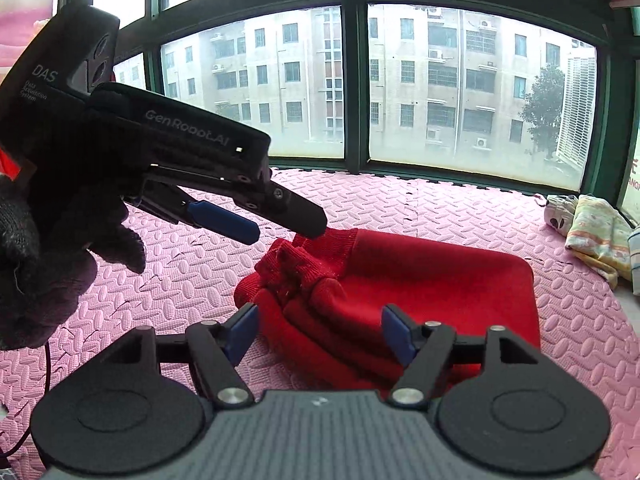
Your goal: Fold clothes
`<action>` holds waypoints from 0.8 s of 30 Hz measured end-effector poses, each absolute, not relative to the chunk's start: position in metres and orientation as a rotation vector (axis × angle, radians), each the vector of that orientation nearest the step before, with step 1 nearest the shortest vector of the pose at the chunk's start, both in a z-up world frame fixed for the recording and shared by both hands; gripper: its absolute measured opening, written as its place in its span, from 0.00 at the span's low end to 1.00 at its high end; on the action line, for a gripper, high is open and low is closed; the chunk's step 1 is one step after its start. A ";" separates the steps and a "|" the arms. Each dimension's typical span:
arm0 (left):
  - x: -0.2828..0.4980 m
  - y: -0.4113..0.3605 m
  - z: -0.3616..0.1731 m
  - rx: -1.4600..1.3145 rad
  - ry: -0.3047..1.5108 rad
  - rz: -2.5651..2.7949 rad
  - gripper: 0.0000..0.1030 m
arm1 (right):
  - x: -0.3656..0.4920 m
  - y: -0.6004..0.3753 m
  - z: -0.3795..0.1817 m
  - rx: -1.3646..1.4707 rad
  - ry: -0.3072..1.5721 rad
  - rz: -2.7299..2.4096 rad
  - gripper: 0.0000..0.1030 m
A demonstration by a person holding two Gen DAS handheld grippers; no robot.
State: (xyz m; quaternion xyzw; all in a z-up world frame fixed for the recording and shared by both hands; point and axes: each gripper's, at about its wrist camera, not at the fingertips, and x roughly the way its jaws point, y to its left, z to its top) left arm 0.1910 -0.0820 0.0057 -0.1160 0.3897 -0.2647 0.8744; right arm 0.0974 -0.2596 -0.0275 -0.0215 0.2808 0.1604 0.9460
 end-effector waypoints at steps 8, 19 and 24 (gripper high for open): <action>0.146 -0.069 0.017 -0.179 0.738 -0.528 0.95 | 0.067 -0.262 -0.020 -0.042 0.525 0.259 0.90; 0.091 -0.056 0.030 -0.121 0.632 -0.492 1.00 | 0.030 -0.249 -0.017 -0.027 0.485 0.175 1.00; 0.069 -0.049 0.030 -0.106 0.566 -0.451 1.00 | 0.016 -0.245 -0.019 -0.011 0.470 0.113 1.00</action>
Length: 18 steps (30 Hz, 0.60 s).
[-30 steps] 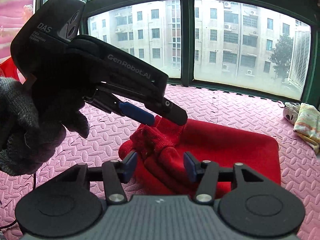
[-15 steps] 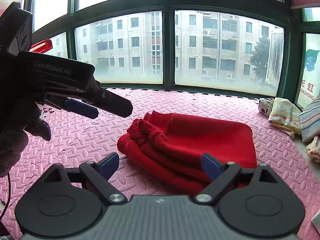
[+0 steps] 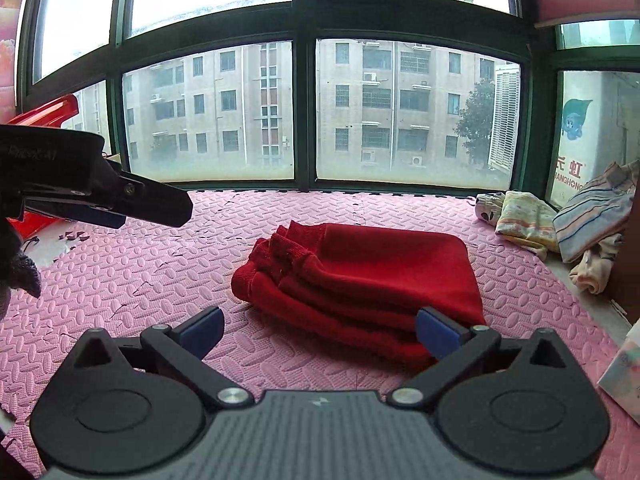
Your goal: Fold clothes
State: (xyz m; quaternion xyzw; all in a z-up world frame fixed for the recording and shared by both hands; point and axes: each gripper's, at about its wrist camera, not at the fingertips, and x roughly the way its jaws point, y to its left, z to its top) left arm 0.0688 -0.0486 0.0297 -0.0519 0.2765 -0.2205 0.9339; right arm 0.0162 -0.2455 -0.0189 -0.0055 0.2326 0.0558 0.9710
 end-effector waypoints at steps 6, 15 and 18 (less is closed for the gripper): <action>0.058 -0.046 0.023 -0.115 0.602 -0.434 1.00 | 0.006 -0.247 -0.020 0.017 0.460 0.063 1.00; 0.041 -0.050 0.014 -0.066 0.642 -0.421 1.00 | -0.006 -0.248 -0.025 0.051 0.495 0.026 1.00; 0.036 -0.052 0.013 -0.050 0.648 -0.418 1.00 | -0.007 -0.248 -0.027 0.054 0.509 0.017 1.00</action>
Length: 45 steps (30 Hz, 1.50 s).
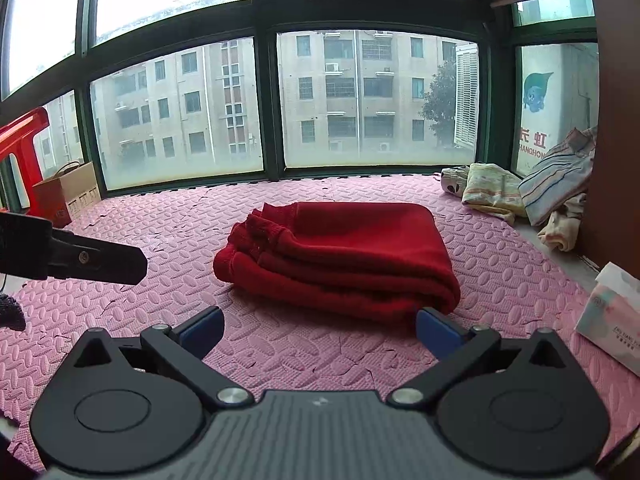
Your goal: Fold clothes
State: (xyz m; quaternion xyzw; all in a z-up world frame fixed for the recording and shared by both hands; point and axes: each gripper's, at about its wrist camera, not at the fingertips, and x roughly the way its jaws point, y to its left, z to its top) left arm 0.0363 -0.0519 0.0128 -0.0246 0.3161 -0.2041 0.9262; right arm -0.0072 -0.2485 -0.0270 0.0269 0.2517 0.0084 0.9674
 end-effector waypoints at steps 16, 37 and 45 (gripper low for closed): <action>0.025 -0.056 -0.002 -0.014 0.679 -0.393 1.00 | -0.011 -0.251 -0.029 0.035 0.578 -0.036 1.00; 0.022 -0.064 -0.009 0.031 0.691 -0.376 1.00 | -0.012 -0.252 -0.036 0.033 0.609 -0.029 1.00; 0.027 -0.066 -0.013 0.036 0.703 -0.377 1.00 | -0.007 -0.253 -0.041 0.032 0.626 -0.034 1.00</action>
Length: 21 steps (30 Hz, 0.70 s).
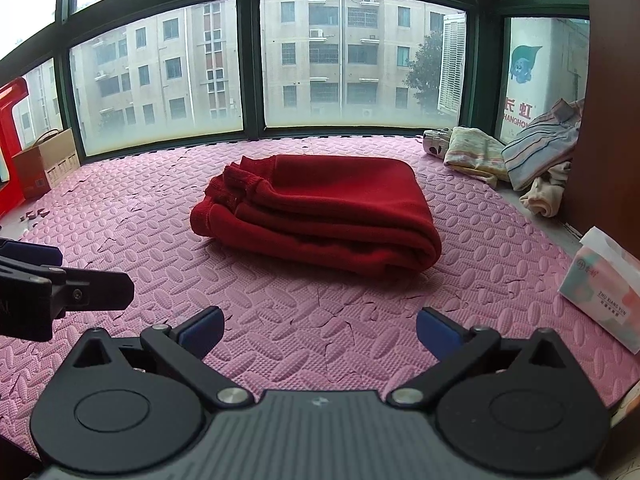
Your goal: Fold clothes
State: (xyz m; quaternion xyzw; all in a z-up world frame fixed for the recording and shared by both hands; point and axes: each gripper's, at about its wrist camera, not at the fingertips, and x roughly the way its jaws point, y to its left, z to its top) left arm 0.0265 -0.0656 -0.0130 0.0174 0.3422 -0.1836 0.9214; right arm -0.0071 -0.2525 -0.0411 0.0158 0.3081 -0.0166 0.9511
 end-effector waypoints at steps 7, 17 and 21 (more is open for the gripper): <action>0.031 -0.066 -0.015 0.041 0.711 -0.377 1.00 | -0.002 -0.252 -0.045 0.031 0.637 -0.032 1.00; 0.039 -0.069 -0.018 0.048 0.721 -0.379 1.00 | 0.007 -0.254 -0.048 0.032 0.649 -0.029 1.00; 0.043 -0.070 -0.020 0.050 0.727 -0.378 1.00 | 0.011 -0.254 -0.049 0.029 0.652 -0.025 1.00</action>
